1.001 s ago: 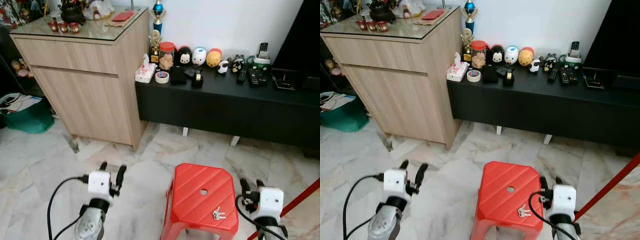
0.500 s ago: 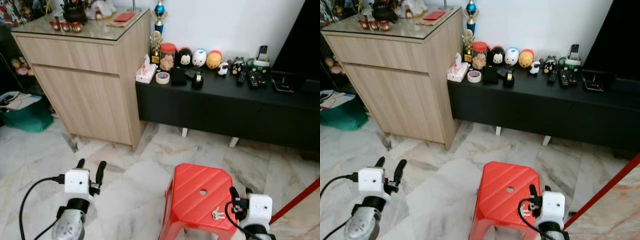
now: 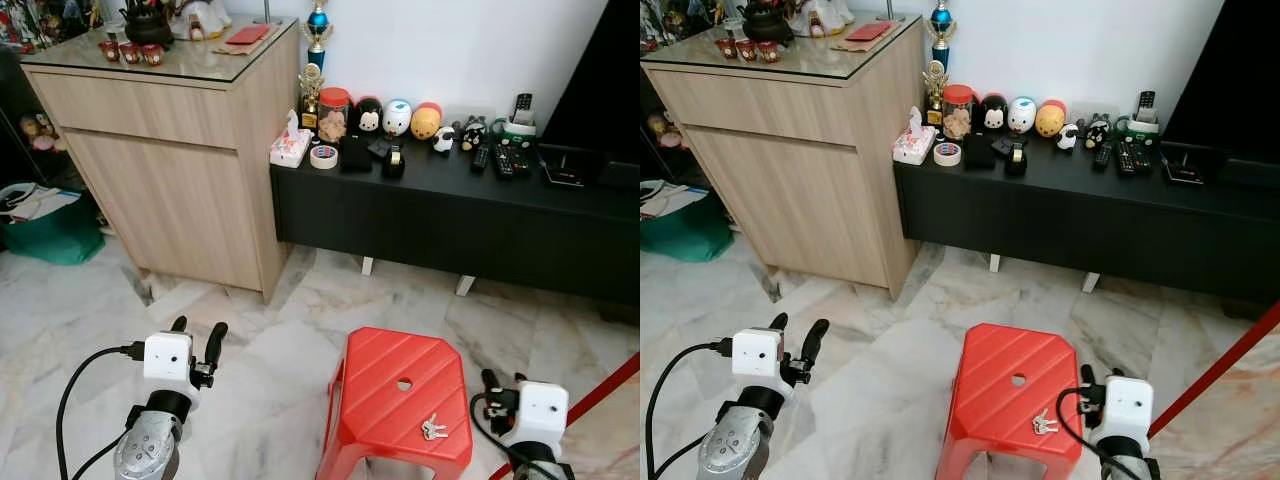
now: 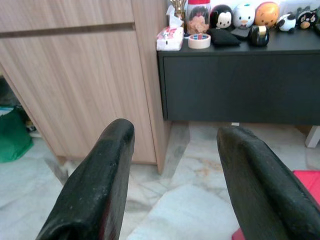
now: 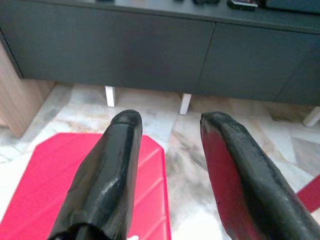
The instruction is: Hang keys on a hook
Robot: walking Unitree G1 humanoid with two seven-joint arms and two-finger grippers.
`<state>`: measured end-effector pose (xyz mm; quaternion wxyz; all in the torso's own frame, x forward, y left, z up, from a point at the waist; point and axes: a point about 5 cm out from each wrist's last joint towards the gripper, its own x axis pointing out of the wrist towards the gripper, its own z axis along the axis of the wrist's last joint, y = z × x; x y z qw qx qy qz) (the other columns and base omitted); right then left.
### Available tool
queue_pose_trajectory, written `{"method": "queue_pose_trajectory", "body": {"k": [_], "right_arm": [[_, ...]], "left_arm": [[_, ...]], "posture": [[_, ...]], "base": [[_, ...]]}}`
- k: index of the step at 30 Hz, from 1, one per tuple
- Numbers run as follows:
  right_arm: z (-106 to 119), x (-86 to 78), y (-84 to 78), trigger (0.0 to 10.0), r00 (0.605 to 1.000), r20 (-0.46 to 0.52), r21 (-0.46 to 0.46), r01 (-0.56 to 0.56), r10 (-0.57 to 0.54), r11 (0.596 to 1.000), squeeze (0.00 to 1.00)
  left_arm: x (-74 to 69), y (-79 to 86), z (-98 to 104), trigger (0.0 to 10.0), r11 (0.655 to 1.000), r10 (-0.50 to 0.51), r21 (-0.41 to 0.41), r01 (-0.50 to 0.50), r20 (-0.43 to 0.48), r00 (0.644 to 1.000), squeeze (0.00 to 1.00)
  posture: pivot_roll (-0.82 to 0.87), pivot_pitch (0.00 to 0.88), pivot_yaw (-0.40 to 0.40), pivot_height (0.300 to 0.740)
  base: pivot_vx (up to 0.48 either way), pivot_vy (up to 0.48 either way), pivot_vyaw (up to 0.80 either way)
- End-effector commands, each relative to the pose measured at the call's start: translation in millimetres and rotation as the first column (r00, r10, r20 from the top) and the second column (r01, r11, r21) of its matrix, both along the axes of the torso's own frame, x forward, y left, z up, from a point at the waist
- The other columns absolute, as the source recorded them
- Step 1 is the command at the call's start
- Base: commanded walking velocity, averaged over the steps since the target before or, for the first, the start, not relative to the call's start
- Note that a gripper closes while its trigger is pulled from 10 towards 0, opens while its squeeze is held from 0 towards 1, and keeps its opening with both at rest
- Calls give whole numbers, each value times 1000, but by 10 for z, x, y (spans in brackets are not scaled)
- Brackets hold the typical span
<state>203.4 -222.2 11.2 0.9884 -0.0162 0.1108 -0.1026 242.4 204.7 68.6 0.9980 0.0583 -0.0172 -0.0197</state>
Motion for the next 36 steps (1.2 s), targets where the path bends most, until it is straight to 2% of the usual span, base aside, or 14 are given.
{"method": "queue_pose_trajectory", "body": {"k": [1, 3, 9, 12, 20, 26, 36], "right_arm": [[3, -9, 10, 10000, 1000, -6, 9, -5, 5, 1000, 0], [-3, -24, 11, 10000, 999, -18, -4, -28, 28, 1000, 0], [-12, -32, -79, 10000, 999, -39, -8, -6, 6, 1000, 0], [-45, -42, -93, 10000, 997, -83, -25, -3, 1, 1000, 0], [-71, -88, -153, 10000, 994, -111, -27, -8, 5, 1000, 0], [-62, -66, -141, 10000, 993, -113, -18, -27, 24, 999, 0], [-76, -94, -202, 10000, 992, -125, 11, -30, 31, 999, 0]], "left_arm": [[30, -13, -14, 10000, 1000, -6, -9, 6, -16, 1000, 0], [39, -47, -26, 10000, 1000, -10, -15, 10, -20, 1000, 0], [69, -117, -23, 10000, 999, -21, -26, 20, -26, 999, 0], [65, -124, -24, 10000, 999, -28, -27, 27, -31, 999, 0], [24, -79, -25, 10000, 1000, -13, -22, 12, -39, 999, 0], [10, -110, -32, 10000, 1000, -16, -25, 15, -44, 999, 0], [-19, -122, -59, 10000, 1000, -18, -25, 16, -64, 998, 0]], "posture": [[32, 0, -7, 740], [24, 0, -8, 740], [12, 0, -3, 740], [11, 0, 3, 740], [19, 0, -12, 685], [19, 0, -21, 650], [19, 0, -27, 650]], "base": [[0, 0, 0], [0, 0, 0], [0, 0, 0], [0, 0, 0], [0, 0, 0], [0, 0, 0], [0, 0, 0]]}}
